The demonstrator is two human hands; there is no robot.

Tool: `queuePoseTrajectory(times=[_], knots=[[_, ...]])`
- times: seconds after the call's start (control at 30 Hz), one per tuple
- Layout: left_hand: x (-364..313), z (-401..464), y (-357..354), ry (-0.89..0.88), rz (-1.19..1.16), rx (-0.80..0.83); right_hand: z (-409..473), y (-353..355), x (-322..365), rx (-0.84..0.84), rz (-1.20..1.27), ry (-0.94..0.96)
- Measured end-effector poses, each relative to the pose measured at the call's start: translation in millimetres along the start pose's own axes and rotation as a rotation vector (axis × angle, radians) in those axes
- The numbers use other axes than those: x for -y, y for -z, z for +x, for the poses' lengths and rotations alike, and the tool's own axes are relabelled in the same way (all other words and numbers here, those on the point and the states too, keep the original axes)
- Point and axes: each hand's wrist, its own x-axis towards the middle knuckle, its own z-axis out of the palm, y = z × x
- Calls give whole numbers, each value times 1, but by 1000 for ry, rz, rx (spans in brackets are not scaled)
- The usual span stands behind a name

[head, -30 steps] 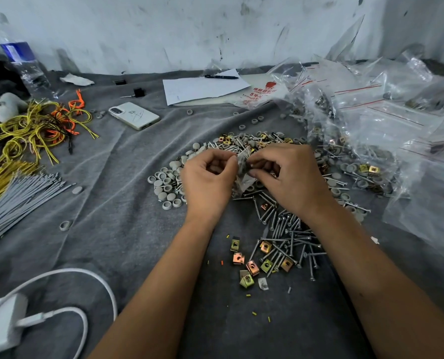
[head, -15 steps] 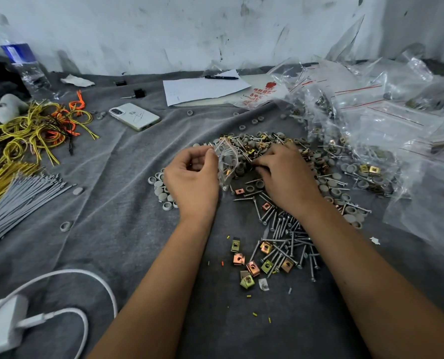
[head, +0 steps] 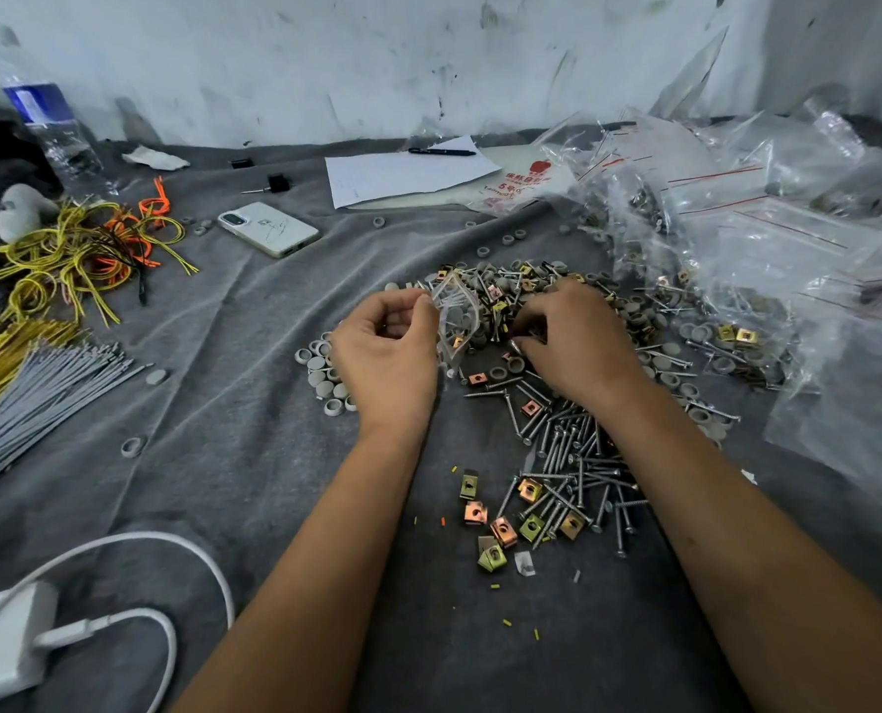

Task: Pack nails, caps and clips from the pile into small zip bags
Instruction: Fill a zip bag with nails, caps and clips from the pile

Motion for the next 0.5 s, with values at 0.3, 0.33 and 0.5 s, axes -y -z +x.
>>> queuePoseTrajectory(times=[0.3,0.33,0.5], knots=[[-2,-2,0,-6,30,22,-6,-1,0,115,-137,37],[-2,-2,0,-7,34,30,-8,-2,0,102,-159,51],[0,-3,-1,-46,92,113,-13,2,5,-59,-88,97]])
